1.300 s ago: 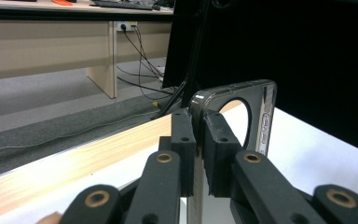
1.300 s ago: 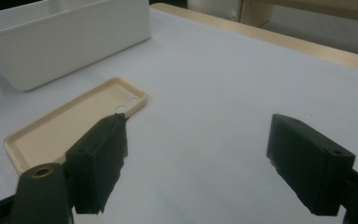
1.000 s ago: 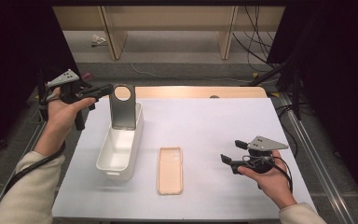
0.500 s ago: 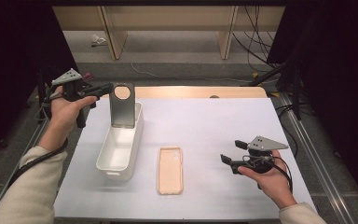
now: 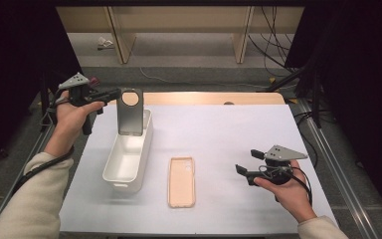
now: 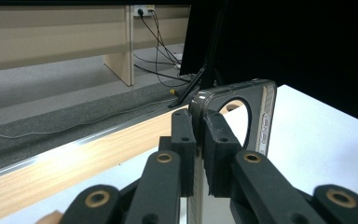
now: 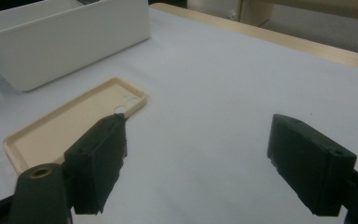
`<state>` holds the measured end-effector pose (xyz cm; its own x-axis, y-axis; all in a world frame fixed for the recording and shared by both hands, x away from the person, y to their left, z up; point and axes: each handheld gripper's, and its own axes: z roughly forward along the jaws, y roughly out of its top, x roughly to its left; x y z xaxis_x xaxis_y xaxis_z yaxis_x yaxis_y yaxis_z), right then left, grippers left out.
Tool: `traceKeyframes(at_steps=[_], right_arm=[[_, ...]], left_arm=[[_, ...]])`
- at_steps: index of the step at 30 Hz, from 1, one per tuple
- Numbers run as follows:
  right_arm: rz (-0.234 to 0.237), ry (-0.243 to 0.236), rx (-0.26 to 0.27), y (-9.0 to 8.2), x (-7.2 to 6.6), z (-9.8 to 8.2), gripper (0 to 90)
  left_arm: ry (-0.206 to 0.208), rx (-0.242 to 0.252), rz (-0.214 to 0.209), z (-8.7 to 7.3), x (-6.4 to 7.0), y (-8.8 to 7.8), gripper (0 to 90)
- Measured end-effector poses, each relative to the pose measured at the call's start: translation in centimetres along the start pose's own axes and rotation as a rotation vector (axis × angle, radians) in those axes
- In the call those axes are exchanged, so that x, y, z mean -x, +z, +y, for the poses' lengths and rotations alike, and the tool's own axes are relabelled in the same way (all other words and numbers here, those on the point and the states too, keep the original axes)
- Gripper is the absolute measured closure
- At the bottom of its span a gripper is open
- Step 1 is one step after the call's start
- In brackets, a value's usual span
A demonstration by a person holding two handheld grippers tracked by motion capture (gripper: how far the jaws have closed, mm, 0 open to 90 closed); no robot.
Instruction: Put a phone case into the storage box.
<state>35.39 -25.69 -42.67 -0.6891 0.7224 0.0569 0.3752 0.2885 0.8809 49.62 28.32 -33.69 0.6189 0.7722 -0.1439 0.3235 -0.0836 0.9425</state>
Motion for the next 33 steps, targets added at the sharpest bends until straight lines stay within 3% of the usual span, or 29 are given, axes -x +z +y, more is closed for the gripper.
traceKeyframes(at_steps=[33], right_arm=[[-0.002, -0.001, -0.001, 0.0, 0.0, 0.0, 20.7]], left_arm=[[-0.024, -0.040, 0.017, -0.7, -1.4, 2.6, 83.2]])
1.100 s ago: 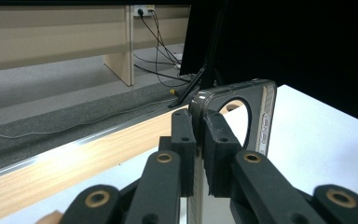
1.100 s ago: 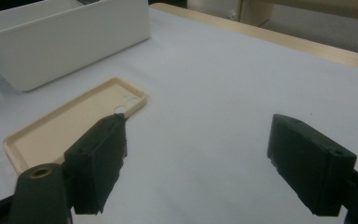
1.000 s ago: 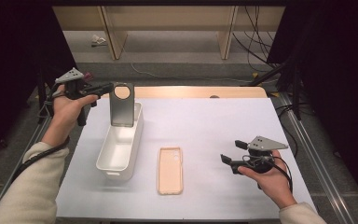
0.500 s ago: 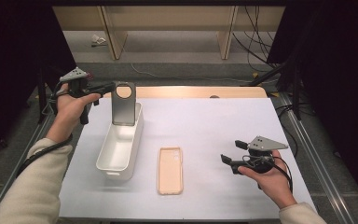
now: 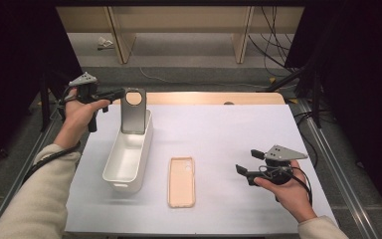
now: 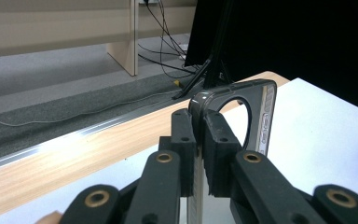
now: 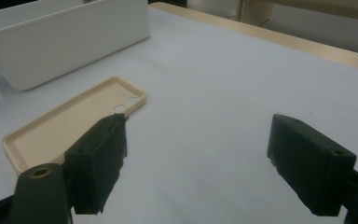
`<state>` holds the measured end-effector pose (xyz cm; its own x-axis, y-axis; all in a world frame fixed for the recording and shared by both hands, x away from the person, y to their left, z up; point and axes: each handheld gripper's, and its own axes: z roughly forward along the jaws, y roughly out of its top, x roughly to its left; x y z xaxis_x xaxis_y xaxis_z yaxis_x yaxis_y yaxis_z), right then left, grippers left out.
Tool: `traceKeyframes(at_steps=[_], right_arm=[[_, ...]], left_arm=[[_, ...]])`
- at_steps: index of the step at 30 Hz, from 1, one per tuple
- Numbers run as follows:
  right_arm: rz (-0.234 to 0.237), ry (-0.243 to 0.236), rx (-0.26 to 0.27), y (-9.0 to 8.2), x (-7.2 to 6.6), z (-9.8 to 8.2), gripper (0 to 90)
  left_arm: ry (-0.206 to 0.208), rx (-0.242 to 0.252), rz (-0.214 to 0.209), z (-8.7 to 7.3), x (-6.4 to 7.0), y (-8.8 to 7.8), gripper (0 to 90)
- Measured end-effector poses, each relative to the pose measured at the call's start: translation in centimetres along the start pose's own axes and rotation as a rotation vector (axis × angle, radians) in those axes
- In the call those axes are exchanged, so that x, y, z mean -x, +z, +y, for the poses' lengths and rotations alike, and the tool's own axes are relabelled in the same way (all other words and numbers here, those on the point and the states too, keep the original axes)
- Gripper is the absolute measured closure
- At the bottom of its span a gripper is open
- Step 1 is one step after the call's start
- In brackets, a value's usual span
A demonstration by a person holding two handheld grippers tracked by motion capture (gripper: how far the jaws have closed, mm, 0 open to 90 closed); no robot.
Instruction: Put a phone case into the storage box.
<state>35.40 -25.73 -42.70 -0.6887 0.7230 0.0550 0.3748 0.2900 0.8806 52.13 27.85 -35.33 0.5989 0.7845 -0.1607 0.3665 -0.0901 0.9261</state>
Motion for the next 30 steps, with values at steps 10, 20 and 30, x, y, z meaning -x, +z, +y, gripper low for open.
traceKeyframes(at_steps=[10, 20, 30], right_arm=[[0.001, 0.001, 0.001, 0.0, 0.0, 0.0, 20.7], [0.003, 0.001, 0.001, 0.0, 0.0, 0.0, 20.6], [0.006, 0.001, -0.004, 0.0, 0.0, 0.0, 20.7]], left_arm=[[0.003, -0.015, 0.001, -0.2, -0.2, 0.7, 83.2], [-0.001, -0.027, 0.007, -0.4, -0.4, 1.2, 83.1], [0.004, -0.036, 0.004, -0.4, -0.5, 1.6, 83.2]])
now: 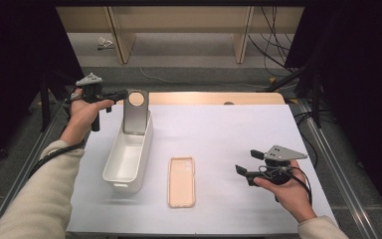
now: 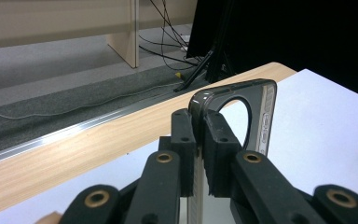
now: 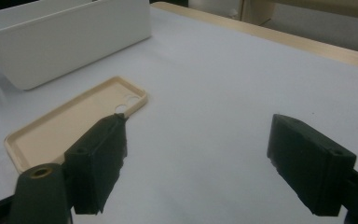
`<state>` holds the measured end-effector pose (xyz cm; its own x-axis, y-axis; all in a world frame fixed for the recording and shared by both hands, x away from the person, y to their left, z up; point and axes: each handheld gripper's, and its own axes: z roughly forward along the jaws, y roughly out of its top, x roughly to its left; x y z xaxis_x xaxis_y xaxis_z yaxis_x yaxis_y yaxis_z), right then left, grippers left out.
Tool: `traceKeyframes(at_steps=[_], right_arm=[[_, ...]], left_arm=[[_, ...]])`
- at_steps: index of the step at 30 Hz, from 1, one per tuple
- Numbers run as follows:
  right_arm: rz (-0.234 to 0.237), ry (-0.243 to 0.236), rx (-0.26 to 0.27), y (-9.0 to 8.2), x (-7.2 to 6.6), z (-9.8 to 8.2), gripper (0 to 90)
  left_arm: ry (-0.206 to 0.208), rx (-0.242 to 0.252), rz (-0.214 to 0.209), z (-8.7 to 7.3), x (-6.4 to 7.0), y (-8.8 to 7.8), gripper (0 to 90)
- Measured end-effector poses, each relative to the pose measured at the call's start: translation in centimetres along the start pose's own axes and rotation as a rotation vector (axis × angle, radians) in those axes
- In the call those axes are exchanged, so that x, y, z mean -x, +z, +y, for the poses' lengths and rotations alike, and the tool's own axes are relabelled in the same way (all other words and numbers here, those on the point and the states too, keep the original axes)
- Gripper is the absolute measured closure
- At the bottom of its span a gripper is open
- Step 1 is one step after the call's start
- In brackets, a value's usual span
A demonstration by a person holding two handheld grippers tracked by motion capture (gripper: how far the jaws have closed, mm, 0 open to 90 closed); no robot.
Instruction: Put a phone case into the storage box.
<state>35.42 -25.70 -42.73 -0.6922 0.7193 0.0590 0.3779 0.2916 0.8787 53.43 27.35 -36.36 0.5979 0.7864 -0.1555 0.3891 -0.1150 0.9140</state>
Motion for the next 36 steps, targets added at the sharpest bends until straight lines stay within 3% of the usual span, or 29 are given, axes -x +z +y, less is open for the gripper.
traceKeyframes(at_steps=[36], right_arm=[[0.000, 0.005, 0.000, 0.1, 0.1, -0.1, 20.9]], left_arm=[[-0.025, 0.015, 0.078, -0.7, -0.1, 1.2, 83.1]])
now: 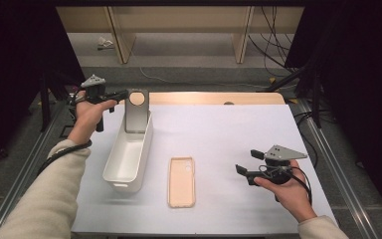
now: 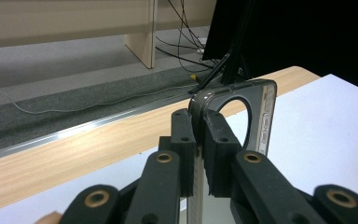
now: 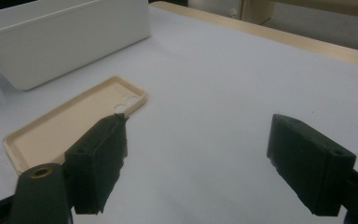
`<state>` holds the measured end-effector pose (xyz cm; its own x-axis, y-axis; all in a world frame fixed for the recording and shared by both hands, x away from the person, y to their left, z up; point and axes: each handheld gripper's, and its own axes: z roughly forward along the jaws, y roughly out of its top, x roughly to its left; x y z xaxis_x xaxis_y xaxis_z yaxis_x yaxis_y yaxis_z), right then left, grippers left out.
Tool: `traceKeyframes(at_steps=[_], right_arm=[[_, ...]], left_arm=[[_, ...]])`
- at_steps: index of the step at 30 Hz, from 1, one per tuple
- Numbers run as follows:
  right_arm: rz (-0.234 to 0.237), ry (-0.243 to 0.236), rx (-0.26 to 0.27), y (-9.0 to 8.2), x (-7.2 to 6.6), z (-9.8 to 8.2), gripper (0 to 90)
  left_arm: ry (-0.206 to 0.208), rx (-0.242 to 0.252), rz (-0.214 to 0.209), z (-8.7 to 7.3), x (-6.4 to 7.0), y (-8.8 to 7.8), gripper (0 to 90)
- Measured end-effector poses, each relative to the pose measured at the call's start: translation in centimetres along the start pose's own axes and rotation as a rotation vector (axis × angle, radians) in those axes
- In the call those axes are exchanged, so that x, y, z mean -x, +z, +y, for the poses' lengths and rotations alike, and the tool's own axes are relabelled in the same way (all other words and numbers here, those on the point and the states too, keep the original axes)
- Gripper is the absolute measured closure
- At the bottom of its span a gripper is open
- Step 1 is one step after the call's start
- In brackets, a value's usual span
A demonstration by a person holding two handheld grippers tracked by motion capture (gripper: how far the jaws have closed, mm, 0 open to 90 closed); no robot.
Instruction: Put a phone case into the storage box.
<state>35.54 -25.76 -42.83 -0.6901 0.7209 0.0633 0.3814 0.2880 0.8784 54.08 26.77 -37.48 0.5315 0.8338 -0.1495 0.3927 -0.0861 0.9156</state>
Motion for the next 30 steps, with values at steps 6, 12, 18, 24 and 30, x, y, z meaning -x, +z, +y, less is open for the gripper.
traceKeyframes(at_steps=[6, 12, 18, 24, 30], right_arm=[[-0.003, 0.000, 0.004, 0.0, 0.0, 0.0, 20.9], [-0.004, 0.001, 0.004, 0.0, 0.0, 0.0, 21.0], [-0.003, 0.000, 0.002, 0.0, 0.0, 0.0, 21.2], [-0.005, -0.002, 0.000, 0.0, 0.0, 0.0, 21.5], [-0.003, -0.003, 0.001, 0.0, 0.0, 0.0, 21.5]], left_arm=[[-0.001, 0.004, 0.009, -0.1, -0.1, 0.1, 83.1], [0.001, -0.001, 0.014, -0.3, -0.1, 0.3, 83.1], [0.004, -0.010, 0.016, -0.6, 0.0, 0.5, 83.1], [0.008, -0.015, 0.018, -0.7, 0.0, 0.7, 83.1], [-0.002, -0.019, 0.026, -1.1, -0.2, 0.9, 83.0]])
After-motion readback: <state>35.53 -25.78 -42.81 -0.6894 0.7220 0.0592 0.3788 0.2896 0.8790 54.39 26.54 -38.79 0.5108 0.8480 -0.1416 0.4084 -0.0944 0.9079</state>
